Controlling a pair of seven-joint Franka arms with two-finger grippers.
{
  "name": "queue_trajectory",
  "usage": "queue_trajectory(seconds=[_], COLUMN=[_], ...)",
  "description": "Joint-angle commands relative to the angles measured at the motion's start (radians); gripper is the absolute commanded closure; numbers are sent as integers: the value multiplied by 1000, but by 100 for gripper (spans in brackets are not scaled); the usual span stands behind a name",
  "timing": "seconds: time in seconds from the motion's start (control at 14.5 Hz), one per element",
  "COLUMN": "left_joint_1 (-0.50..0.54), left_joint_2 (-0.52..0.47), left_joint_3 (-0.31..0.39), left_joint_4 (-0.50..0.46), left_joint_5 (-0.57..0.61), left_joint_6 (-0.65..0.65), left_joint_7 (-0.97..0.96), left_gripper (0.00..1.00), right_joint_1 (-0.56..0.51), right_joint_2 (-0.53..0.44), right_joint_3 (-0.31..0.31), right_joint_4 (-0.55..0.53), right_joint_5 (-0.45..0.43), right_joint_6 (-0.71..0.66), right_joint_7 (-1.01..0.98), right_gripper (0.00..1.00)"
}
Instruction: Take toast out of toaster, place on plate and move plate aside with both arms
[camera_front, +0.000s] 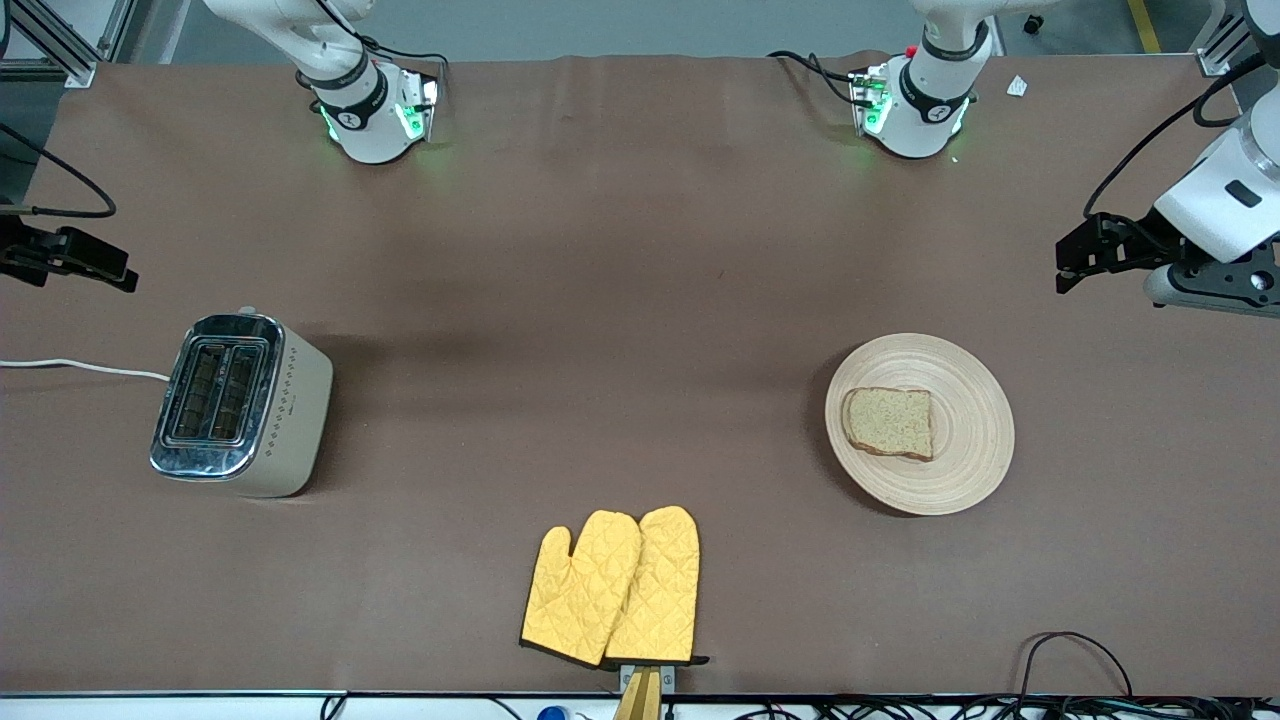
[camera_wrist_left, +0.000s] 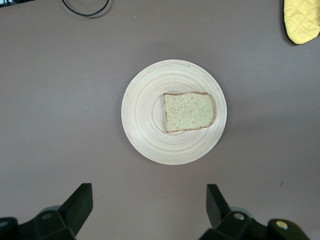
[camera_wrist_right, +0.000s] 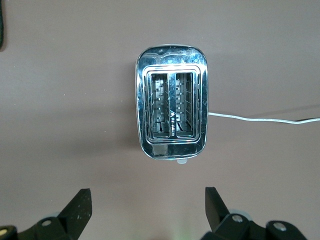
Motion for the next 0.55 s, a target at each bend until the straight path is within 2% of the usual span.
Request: queue_trajectory(seconds=[0.0,0.48], left_joint_1=[-82,-77], left_joint_2=[-12,-8], left_joint_3=[99,95], left_joint_4=[5,14], left_joint_5=[-1,0], left_joint_6=[-19,-10], left_joint_7=[2,-18], left_gripper=[0,0], right_joint_1=[-5,-11], right_joint_2=[-15,-15], right_joint_3=[9,8], right_joint_4=[-18,-16], right_joint_5=[13,12], right_joint_6=[1,1], right_joint_7=[4,-2], right_gripper=[0,0])
